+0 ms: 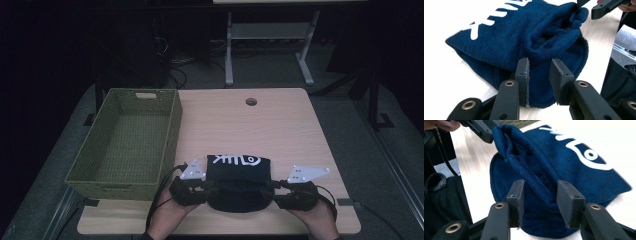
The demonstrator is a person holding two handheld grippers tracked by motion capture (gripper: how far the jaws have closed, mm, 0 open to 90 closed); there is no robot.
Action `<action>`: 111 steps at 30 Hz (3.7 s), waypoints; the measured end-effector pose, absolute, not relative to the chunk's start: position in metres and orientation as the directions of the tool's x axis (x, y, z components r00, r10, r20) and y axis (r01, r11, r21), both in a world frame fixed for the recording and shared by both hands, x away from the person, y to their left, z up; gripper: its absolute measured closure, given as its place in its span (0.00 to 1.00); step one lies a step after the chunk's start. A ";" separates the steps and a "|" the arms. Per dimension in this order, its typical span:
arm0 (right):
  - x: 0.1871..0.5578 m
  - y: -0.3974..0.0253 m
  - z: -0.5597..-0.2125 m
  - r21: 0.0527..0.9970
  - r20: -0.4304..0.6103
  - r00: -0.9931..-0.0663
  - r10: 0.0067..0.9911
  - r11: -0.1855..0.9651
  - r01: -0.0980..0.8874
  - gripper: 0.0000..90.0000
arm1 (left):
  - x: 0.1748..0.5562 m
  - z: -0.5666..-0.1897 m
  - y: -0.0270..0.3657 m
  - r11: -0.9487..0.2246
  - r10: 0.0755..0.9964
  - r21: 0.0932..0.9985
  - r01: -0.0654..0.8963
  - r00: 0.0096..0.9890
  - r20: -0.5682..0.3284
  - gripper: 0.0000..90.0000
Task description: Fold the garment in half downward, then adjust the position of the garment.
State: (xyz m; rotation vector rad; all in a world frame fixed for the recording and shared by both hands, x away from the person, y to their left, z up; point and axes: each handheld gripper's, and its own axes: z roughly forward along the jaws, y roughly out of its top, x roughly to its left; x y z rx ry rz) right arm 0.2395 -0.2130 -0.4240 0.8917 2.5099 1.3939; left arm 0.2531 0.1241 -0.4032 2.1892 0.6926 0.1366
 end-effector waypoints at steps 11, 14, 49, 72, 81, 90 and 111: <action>0.252 -0.231 -0.407 0.839 0.153 -0.795 0.587 0.348 0.419 0.74 | 0.267 -0.380 0.127 -0.464 0.551 0.778 0.423 0.826 -0.120 0.90; 0.259 -0.228 -0.409 0.835 0.139 -0.791 0.596 0.359 0.417 0.83 | 0.279 -0.383 0.119 -0.477 0.555 0.769 0.426 0.824 -0.112 0.99; 0.244 -0.192 -0.459 0.737 0.142 -0.845 0.515 0.515 0.437 1.00 | 0.349 -0.449 0.070 -0.581 0.613 0.637 0.506 0.787 -0.066 1.00; 0.233 -0.165 -0.458 0.767 0.128 -0.876 0.464 0.514 0.385 1.00 | 0.364 -0.439 0.062 -0.563 0.556 0.673 0.479 0.822 -0.120 1.00; 0.252 -0.194 -0.440 0.825 0.092 -0.823 0.561 0.419 0.379 1.00 | 0.327 -0.416 0.079 -0.541 0.532 0.718 0.438 0.840 -0.112 1.00; 0.266 -0.191 -0.461 0.765 0.088 -0.803 0.589 0.476 0.433 1.00 | 0.300 -0.430 0.092 -0.578 0.547 0.666 0.471 0.830 -0.112 1.00; 0.259 -0.195 -0.464 0.796 0.058 -0.779 0.624 0.442 0.414 0.80 | 0.310 -0.429 0.095 -0.564 0.569 0.663 0.492 0.814 -0.120 0.91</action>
